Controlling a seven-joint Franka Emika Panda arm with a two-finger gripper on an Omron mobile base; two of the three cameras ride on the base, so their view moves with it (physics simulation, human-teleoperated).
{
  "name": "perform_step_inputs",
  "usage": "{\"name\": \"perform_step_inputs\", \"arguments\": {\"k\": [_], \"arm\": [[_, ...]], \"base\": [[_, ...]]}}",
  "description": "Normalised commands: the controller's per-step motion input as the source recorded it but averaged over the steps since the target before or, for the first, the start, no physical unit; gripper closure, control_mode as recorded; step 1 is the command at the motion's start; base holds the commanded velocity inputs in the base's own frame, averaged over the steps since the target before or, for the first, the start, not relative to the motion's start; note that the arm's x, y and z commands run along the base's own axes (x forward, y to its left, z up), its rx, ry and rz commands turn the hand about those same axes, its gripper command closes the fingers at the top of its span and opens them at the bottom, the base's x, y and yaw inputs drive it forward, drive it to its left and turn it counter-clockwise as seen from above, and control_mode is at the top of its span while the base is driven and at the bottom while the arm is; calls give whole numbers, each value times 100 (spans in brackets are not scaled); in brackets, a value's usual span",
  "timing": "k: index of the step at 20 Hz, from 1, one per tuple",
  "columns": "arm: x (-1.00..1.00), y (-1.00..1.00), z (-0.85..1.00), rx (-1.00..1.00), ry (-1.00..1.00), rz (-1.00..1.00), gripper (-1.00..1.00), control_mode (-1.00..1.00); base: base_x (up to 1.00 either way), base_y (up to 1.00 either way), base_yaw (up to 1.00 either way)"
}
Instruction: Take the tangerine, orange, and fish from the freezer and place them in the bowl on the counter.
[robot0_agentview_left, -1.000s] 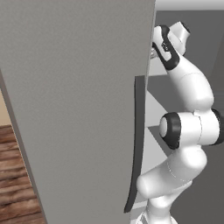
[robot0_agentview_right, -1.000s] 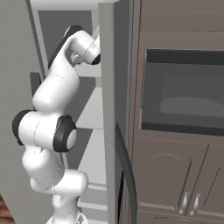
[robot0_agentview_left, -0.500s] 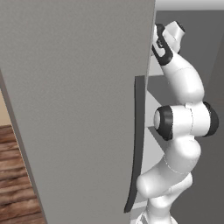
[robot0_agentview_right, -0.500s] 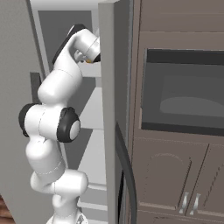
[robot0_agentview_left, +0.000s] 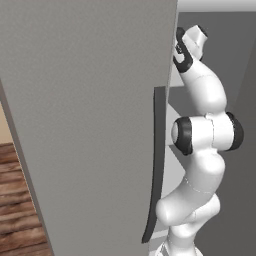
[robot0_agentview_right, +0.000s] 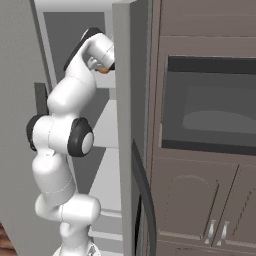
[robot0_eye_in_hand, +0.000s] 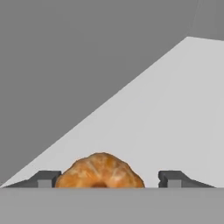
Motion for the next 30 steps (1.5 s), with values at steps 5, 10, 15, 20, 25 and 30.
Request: {"name": "perform_step_inputs", "arguments": {"k": [5, 10, 15, 20, 25, 30], "arm": [[1, 0, -11, 0, -1, 0, 100, -100], [-47, -8, 0, 0, -8, -9, 100, -100], [-67, -7, 0, 0, -4, -11, 100, -100], [-83, -1, 3, 0, -1, -19, 100, -100], [-80, 0, 11, 0, 0, -21, 100, -100], [-97, -14, 0, 0, -3, -18, 100, -100]], "base": [[0, 0, 0], [0, 0, 0], [0, 0, 0], [0, 0, 0], [0, 0, 0], [0, 0, 0]]}}
